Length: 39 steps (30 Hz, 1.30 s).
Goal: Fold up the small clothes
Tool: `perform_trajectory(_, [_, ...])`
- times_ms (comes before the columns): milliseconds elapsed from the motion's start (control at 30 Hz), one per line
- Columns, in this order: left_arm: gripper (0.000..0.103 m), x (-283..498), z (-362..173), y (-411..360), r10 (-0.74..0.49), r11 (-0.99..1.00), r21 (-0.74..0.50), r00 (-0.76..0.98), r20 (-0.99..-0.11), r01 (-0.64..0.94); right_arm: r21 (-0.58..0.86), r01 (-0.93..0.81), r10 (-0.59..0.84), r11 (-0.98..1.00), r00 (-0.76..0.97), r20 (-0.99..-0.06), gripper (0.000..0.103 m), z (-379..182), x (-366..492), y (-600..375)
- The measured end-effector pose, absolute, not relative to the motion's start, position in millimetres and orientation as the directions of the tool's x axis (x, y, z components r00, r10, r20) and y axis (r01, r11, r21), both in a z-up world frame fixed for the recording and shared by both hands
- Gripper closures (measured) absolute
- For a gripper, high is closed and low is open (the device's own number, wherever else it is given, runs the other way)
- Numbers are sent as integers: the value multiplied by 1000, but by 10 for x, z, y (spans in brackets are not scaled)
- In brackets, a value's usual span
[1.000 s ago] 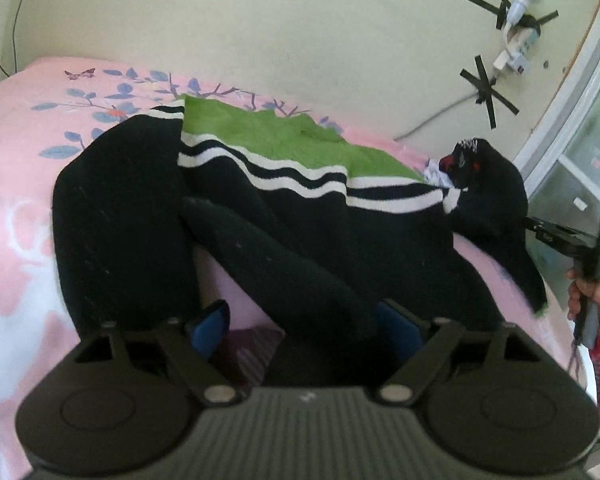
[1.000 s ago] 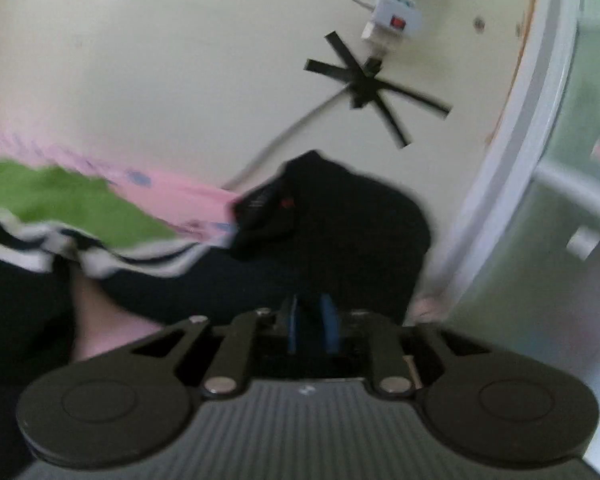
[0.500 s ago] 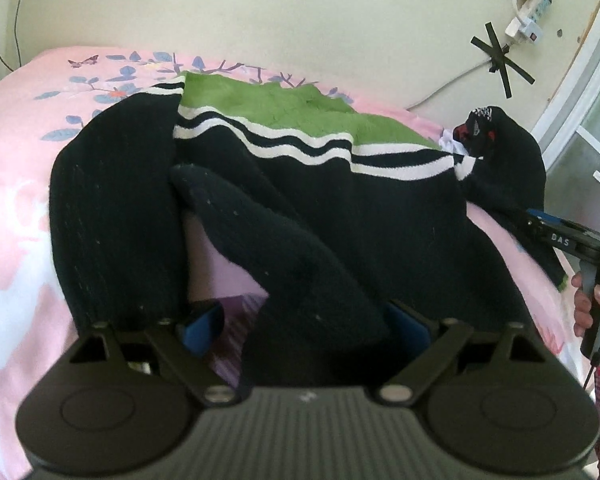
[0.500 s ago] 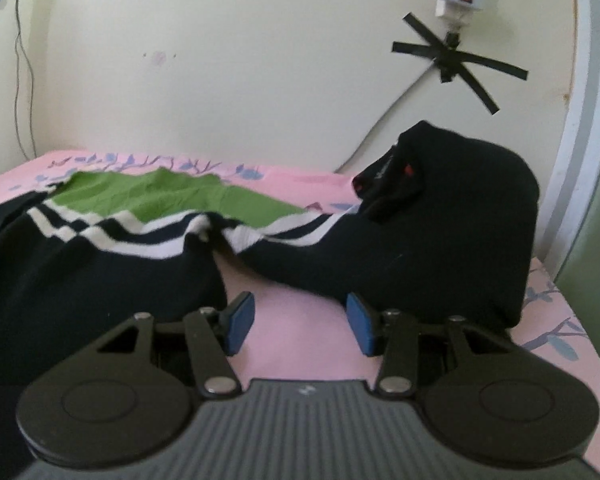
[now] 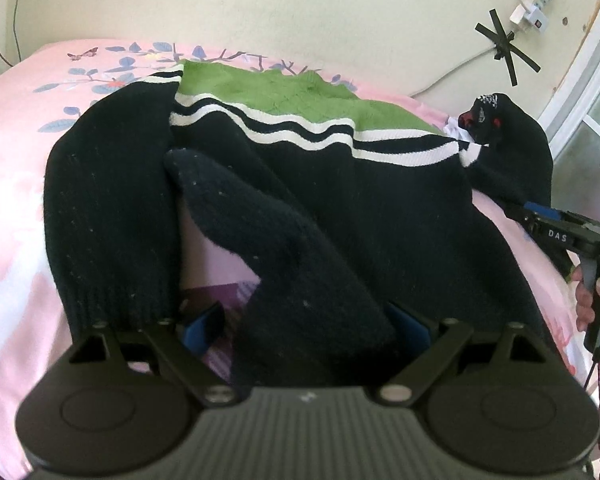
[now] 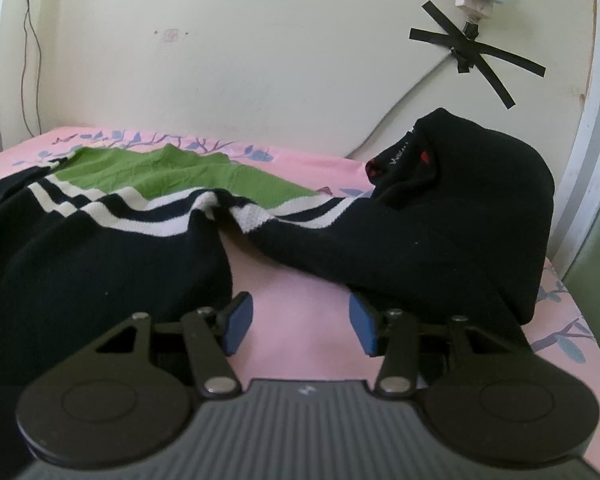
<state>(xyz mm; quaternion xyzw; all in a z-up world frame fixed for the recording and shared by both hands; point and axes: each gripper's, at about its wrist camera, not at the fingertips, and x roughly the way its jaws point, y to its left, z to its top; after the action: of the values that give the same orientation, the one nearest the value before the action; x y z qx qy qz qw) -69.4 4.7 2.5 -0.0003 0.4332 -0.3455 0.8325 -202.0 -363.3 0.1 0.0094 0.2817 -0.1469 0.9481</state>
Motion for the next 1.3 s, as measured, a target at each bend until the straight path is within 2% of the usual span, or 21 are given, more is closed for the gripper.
perform_trajectory(333, [13,-711,22,36,-576,761,-294,393,-717,578,-62,284,-271,957,797,-540,58,-16,-2004,-3648])
perform_trajectory(433, [20,-731,26,49,-570,761,-283,395,-720,583,-39,274,-252,961,810,-529,59,5,-2070,-3660])
perform_trajectory(500, [21,-757,51,103,-580,753,-291,388,-716,590,32,236,-188,971,841,-507,59,60,-2218,-3697])
perform_trajectory(600, [15,-798,101,266,-616,730,-324,375,-693,601,168,149,-51,974,874,-484,57,129,-2496,-3754])
perform_trajectory(733, [14,-841,106,391,-620,728,-321,381,-686,606,290,56,92,955,877,-471,55,147,-2810,-3728])
perform_trajectory(933, [16,-767,7,350,-624,730,-344,370,-689,590,300,50,115,953,855,-506,52,62,-2962,-3558])
perform_trajectory(1000, [40,-750,-3,324,-635,723,-345,378,-674,598,321,46,134,946,846,-517,52,1,-2957,-3527])
perform_trajectory(1033, [70,-744,-10,325,-652,706,-363,358,-668,608,329,45,143,943,840,-524,53,-25,-2943,-3508])
perform_trajectory(1067, [87,-732,-19,331,-674,688,-398,331,-661,607,330,43,149,943,832,-534,54,-53,-2928,-3477])
perform_trajectory(1233, [89,-928,153,585,-688,674,-388,342,-640,629,307,48,147,951,802,-579,56,-129,-2865,-3365])
perform_trajectory(1300, [90,-1073,280,793,-660,702,-346,386,-645,622,317,33,166,948,798,-579,56,-127,-2849,-3358])
